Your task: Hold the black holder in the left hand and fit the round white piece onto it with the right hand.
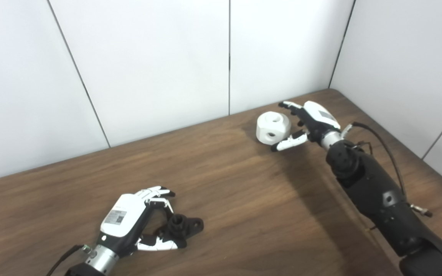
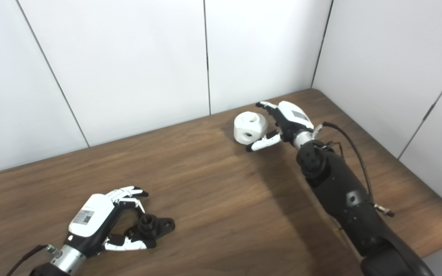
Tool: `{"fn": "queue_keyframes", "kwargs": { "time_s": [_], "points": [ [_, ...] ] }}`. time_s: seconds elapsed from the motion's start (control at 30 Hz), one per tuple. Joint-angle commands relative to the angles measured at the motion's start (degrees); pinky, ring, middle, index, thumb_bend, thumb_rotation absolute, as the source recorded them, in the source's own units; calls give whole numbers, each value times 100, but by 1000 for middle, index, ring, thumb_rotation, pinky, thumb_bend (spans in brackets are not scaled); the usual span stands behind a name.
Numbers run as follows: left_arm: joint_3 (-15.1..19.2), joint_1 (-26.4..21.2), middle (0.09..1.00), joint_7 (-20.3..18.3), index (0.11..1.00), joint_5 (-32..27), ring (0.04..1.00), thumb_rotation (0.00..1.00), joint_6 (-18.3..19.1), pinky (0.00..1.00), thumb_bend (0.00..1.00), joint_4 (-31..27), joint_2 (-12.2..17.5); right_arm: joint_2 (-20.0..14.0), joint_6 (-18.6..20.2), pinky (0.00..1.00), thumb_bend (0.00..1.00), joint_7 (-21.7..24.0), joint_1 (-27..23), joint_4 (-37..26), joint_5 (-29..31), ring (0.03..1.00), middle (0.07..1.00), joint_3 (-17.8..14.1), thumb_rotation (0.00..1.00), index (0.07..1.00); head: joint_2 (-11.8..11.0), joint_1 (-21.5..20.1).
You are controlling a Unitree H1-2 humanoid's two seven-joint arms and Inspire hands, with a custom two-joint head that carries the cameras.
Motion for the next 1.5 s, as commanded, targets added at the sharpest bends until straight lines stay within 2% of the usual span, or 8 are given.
{"fn": "queue_keyframes", "kwargs": {
  "time_s": [0.0, 0.37, 0.83, 1.07, 1.13, 1.17, 1.27, 1.47],
  "points": [
    [-134, 561, 791, -386, 482, 403, 839, 55, 423, 778, 525, 525, 385, -65, -38, 703, 1000, -190, -323, -67, -92, 860, 911, 2, 404, 867, 13, -6],
    [-107, 600, 795, -425, 481, 335, 841, 55, 431, 786, 525, 505, 373, 2, -264, 712, 1000, -377, -480, 372, -70, 867, 904, 147, 401, 843, 39, 26],
    [-102, 632, 792, -288, 481, 350, 841, 55, 358, 789, 525, 565, 358, 169, -256, 667, 981, -777, -524, 559, -3, 840, 888, 125, 375, 823, 88, 38],
    [-110, 615, 790, -215, 480, 349, 840, 55, 303, 784, 525, 652, 347, 462, -328, 598, 845, -1733, -519, 687, -107, 748, 778, -32, 232, 616, 105, 62],
    [-104, 605, 786, -151, 481, 358, 835, 55, 284, 777, 525, 693, 338, 536, -403, 599, 590, -2039, -524, 749, -154, 735, 742, -58, 162, 513, 106, 66],
    [-94, 604, 786, -159, 481, 339, 834, 55, 279, 776, 525, 690, 338, 563, -421, 595, 556, -2222, -534, 802, -236, 725, 727, -41, 152, 498, 108, 72],
    [-82, 603, 787, -162, 481, 332, 837, 54, 283, 781, 525, 661, 342, 629, -352, 625, 523, -2487, -569, 851, -369, 715, 693, 0, 141, 482, 110, 79],
    [-83, 595, 787, -138, 481, 364, 836, 55, 297, 781, 525, 649, 335, 745, -293, 581, 520, -2646, -592, 913, -401, 692, 680, -8, 141, 480, 115, 94]
  ]
}}
